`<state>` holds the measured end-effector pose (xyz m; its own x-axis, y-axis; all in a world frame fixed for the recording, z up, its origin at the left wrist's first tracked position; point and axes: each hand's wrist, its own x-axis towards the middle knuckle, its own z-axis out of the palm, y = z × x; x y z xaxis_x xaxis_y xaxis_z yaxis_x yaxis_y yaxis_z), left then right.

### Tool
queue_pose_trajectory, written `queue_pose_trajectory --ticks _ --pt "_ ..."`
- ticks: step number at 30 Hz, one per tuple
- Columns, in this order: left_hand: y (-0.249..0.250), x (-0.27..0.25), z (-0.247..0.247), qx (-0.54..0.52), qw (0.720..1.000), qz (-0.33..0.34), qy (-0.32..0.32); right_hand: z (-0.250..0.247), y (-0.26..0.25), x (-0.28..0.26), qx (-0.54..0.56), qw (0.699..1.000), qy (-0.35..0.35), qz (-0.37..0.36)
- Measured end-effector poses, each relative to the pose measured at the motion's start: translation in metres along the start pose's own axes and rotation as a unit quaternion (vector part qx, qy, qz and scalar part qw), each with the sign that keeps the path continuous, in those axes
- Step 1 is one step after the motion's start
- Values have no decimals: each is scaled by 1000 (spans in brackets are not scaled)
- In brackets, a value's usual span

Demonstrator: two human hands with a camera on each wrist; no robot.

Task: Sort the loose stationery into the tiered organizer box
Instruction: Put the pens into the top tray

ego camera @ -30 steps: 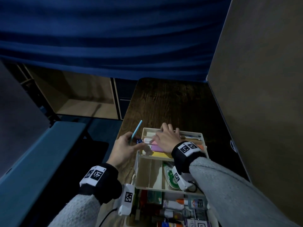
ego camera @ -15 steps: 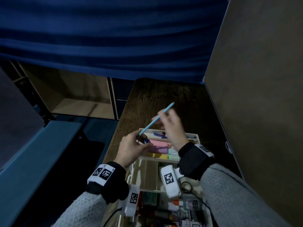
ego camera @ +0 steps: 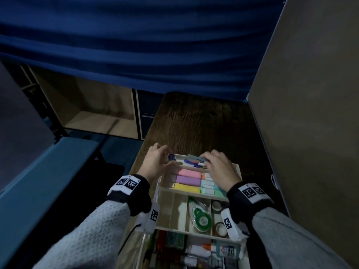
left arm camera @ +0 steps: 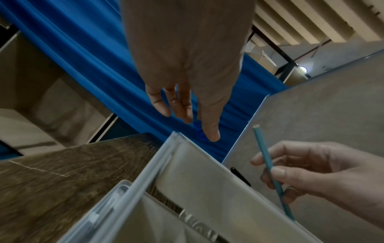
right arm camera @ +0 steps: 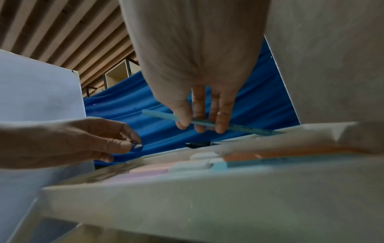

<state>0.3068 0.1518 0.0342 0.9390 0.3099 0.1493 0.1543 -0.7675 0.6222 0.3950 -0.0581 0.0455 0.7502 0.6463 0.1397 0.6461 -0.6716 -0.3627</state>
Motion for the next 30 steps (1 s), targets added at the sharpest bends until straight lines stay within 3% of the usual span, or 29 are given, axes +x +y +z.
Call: queue_pose_trajectory --ticks 5,15,23,26,30 --pt "-5 7 2 35 999 -8 -34 5 -2 1 6 998 19 63" --pt "-1 3 1 149 983 27 -105 6 -7 -8 -78 992 1 104" --pt "5 -11 -3 242 961 71 -114 0 -9 -19 -118 985 -27 123" --pt "12 -29 -14 196 975 66 -86 -6 -9 -36 -76 992 -2 103" --pt "23 -81 -28 22 997 77 17 -5 -17 -91 60 996 43 57"
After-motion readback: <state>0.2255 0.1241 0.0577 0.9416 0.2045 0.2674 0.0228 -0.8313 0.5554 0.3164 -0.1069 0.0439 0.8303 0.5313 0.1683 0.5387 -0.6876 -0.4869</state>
